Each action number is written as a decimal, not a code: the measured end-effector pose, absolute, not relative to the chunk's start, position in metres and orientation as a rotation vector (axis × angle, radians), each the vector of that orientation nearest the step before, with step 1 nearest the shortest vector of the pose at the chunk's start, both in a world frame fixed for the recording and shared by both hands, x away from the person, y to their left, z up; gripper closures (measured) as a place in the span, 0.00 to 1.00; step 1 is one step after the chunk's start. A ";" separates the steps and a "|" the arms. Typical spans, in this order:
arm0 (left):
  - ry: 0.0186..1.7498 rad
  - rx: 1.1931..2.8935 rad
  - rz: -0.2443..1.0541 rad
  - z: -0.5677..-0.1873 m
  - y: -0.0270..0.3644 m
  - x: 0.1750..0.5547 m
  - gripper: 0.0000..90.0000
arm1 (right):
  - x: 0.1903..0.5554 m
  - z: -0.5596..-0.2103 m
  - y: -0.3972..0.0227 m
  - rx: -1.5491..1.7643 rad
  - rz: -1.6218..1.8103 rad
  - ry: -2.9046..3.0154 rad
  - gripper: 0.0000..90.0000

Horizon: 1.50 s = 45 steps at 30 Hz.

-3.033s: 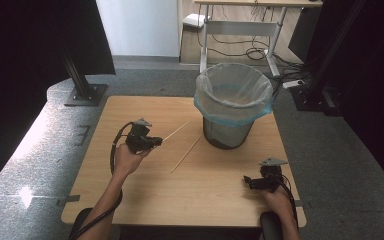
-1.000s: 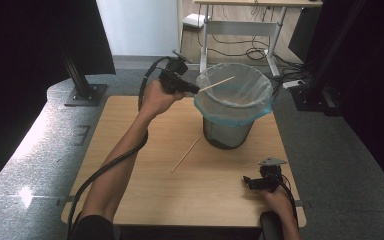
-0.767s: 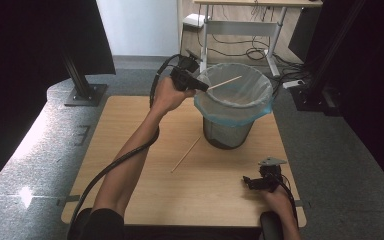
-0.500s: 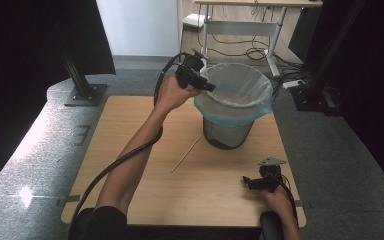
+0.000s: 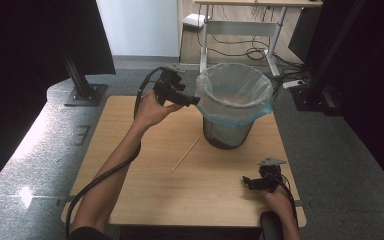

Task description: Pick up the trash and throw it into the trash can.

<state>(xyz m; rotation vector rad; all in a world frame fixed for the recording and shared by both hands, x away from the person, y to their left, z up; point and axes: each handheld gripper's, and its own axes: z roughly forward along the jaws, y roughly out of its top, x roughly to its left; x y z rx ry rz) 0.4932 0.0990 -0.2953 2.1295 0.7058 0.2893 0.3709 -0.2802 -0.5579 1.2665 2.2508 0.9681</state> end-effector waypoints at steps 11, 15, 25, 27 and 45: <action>0.769 2.122 0.267 -0.358 0.131 0.475 0.20 | 0.371 -0.558 -0.280 1.269 0.968 2.247 0.01; 0.783 2.137 0.275 -0.381 0.136 0.470 0.21 | 0.371 -0.558 -0.280 1.269 0.967 2.247 0.01; 0.817 2.175 0.263 -0.453 0.137 0.454 0.25 | 0.371 -0.558 -0.280 1.271 0.967 2.247 0.01; 0.828 2.175 0.253 -0.468 0.136 0.450 0.25 | 0.371 -0.558 -0.280 1.271 0.967 2.247 0.01; 0.840 2.259 0.334 -0.544 0.131 0.425 0.36 | 0.371 -0.558 -0.279 1.271 0.969 2.246 0.01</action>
